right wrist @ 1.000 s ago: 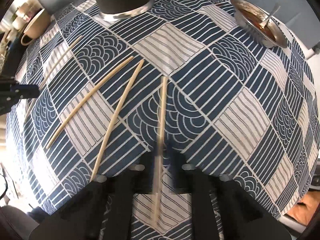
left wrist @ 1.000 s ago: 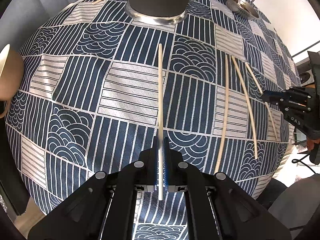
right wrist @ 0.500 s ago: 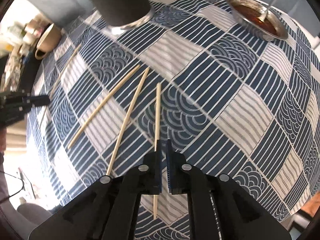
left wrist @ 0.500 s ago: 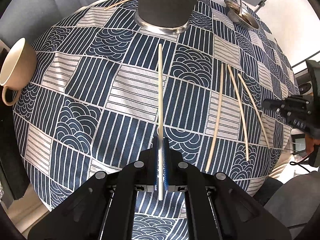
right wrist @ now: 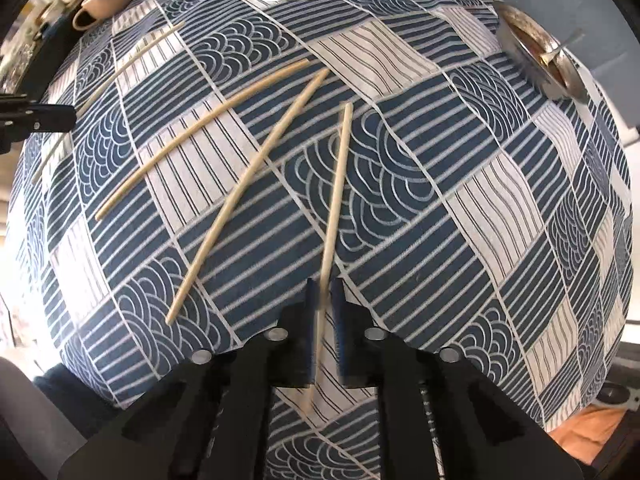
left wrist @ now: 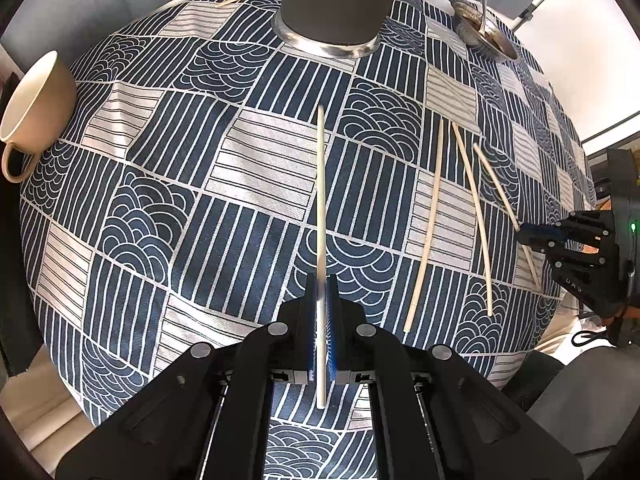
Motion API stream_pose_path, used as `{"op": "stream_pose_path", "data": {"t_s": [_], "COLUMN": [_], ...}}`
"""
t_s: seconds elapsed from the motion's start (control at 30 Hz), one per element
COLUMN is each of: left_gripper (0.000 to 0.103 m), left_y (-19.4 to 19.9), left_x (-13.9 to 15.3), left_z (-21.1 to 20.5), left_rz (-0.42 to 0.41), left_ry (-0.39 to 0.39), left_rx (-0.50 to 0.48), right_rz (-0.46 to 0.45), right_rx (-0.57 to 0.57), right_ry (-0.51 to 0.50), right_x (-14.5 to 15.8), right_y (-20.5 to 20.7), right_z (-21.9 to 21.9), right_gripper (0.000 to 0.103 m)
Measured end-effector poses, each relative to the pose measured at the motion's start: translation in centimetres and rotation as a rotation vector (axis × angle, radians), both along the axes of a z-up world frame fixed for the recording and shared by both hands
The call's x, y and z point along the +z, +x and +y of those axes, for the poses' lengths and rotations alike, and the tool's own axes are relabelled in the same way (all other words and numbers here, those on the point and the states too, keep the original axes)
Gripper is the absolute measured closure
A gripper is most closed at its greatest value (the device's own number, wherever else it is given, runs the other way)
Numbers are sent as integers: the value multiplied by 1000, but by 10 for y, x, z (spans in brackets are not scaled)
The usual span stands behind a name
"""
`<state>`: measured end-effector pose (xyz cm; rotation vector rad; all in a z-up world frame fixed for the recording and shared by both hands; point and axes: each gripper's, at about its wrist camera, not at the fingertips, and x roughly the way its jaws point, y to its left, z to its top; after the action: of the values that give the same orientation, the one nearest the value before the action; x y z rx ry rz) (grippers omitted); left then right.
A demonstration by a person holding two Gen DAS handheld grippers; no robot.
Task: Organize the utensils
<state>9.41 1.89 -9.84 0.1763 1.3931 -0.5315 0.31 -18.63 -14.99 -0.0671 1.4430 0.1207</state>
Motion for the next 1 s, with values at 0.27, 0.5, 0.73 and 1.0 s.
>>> {"op": "stream_pose_path", "data": {"t_s": [0.27,0.5,0.73,1.0], "left_gripper": [98,98,99,101], "left_y": [-1,-3,-11,-18], "left_x": [3,20,42,77], "left_z": [-1,-3,-1,6], "left_rz": [1,-4,0,-48], "left_ry": [-1,-37,-117,-149], "left_rx": [15,26,67,130], "right_rz": [49,-42,-102,-125], "right_rx": [-228,-236,-167,-89], "right_ry": [280,461,576,649], "right_x": [9,44,68,77], "right_y": [-17,-15,19,54], "right_z": [-75,-100,-97,-72], "right_gripper": [99,99,98,98]}}
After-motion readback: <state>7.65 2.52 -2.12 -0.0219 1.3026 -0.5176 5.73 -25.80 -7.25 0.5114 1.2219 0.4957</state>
